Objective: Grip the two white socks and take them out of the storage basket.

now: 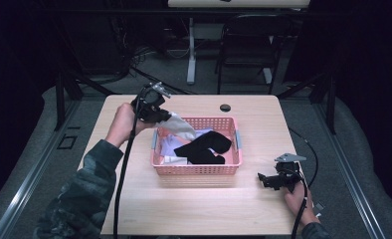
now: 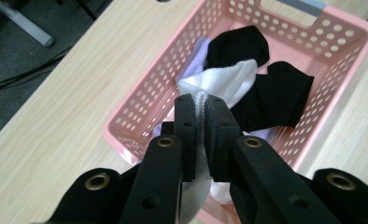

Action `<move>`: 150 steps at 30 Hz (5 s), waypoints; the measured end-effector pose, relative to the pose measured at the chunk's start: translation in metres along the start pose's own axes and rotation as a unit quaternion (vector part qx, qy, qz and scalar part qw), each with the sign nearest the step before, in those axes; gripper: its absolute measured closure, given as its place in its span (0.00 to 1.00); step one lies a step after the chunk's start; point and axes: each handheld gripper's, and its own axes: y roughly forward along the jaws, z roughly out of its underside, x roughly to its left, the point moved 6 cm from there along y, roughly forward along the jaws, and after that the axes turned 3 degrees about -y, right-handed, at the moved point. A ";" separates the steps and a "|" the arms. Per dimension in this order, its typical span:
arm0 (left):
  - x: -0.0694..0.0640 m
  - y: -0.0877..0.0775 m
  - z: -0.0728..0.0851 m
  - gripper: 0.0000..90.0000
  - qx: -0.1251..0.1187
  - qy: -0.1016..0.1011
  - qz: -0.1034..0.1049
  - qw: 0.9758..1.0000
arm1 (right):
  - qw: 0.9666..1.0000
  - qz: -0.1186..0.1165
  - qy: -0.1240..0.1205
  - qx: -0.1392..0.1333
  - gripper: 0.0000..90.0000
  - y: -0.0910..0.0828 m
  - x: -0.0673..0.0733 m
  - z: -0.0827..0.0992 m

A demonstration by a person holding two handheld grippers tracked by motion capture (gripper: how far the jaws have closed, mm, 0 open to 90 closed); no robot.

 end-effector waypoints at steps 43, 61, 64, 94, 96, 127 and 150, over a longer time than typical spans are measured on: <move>0.091 0.051 0.218 0.91 0.091 -0.235 -0.012 0.968 | 1.000 -0.001 0.001 0.001 0.00 0.000 0.000 0.000; 0.055 -0.007 0.132 0.14 -0.072 -0.183 0.018 0.980 | 1.000 0.000 0.001 -0.001 0.00 0.000 0.000 0.000; 0.030 0.016 0.107 0.13 -0.072 -0.150 0.064 0.984 | 1.000 0.000 0.002 -0.001 0.00 0.000 0.000 0.000; -0.043 0.132 0.068 0.37 0.131 0.043 0.108 0.985 | 1.000 0.000 0.000 -0.001 0.00 0.000 0.000 0.000; -0.046 0.136 0.069 0.40 0.138 0.049 0.114 0.983 | 1.000 0.001 -0.004 0.003 0.00 0.000 0.000 0.000; -0.041 0.125 0.057 0.94 0.092 0.046 0.064 0.993 | 1.000 0.001 -0.004 0.001 0.00 0.000 0.000 0.000; -0.024 0.059 0.017 0.94 0.025 0.038 0.040 0.998 | 1.000 0.001 -0.003 0.002 0.00 0.000 0.000 0.000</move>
